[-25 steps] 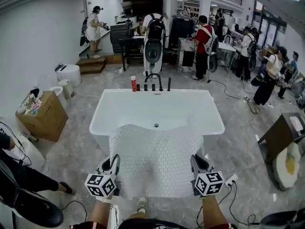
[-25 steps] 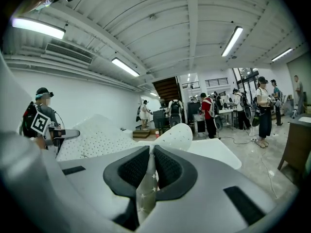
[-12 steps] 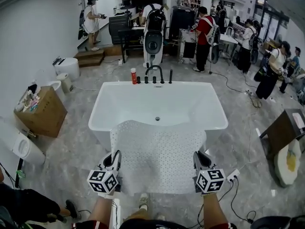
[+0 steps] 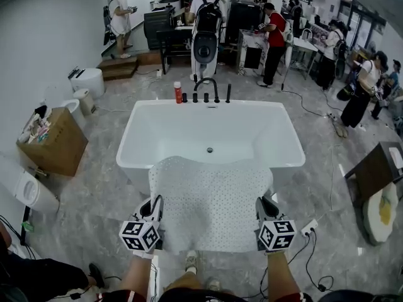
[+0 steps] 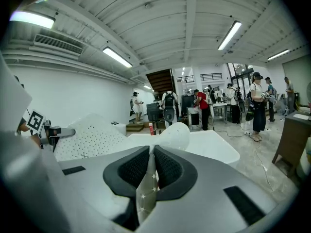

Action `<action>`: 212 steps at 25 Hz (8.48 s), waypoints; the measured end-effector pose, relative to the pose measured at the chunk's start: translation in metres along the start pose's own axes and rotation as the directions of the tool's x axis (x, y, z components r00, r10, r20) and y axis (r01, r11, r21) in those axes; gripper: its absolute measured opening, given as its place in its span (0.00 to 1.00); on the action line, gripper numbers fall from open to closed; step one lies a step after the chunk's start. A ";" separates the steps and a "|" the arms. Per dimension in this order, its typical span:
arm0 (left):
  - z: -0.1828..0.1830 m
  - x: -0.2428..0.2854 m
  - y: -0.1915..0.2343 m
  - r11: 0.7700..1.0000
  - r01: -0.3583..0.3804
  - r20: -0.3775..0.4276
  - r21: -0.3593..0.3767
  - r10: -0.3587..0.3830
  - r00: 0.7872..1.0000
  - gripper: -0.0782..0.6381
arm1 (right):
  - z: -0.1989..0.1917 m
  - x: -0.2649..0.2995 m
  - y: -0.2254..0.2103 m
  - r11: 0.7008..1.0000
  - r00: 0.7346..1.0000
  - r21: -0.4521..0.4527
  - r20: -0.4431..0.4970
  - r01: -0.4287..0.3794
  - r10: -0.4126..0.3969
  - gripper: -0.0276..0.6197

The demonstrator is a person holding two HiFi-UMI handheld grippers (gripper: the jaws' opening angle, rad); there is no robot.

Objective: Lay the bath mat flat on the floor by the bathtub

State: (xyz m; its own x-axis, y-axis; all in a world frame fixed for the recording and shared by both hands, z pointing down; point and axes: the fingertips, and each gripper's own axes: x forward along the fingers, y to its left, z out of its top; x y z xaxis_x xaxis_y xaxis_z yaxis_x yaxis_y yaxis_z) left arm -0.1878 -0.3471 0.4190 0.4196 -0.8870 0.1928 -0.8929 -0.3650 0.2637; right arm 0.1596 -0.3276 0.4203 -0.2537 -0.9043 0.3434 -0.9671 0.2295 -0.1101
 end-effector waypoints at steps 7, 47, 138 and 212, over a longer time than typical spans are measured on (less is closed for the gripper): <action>-0.020 0.016 0.019 1.000 -0.012 -0.026 0.004 0.012 1.000 0.15 | -0.025 0.024 -0.005 1.000 0.999 0.015 -0.032 0.017 -0.016 0.12; -0.184 0.087 0.058 0.999 -0.034 -0.159 -0.026 0.029 0.987 0.15 | -0.189 0.086 -0.080 0.998 0.996 0.007 -0.072 0.059 -0.058 0.12; -0.738 0.368 0.206 0.993 -0.114 -0.327 0.012 0.112 0.938 0.15 | -0.646 0.385 -0.220 0.988 0.973 -0.009 -0.172 0.153 -0.152 0.29; -0.547 0.289 0.222 0.964 -0.142 -0.115 0.224 0.171 0.979 0.19 | -0.543 0.341 -0.151 0.993 0.993 0.040 -0.041 0.108 -0.106 0.30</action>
State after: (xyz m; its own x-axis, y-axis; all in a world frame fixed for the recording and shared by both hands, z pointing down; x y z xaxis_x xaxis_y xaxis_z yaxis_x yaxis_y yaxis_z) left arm -0.1754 -0.5297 1.0498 0.2772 -0.8976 0.3427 -0.9570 -0.2895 0.0157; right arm 0.2079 -0.4749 1.0601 -0.1500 -0.9081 0.3909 -0.9872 0.1159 -0.1096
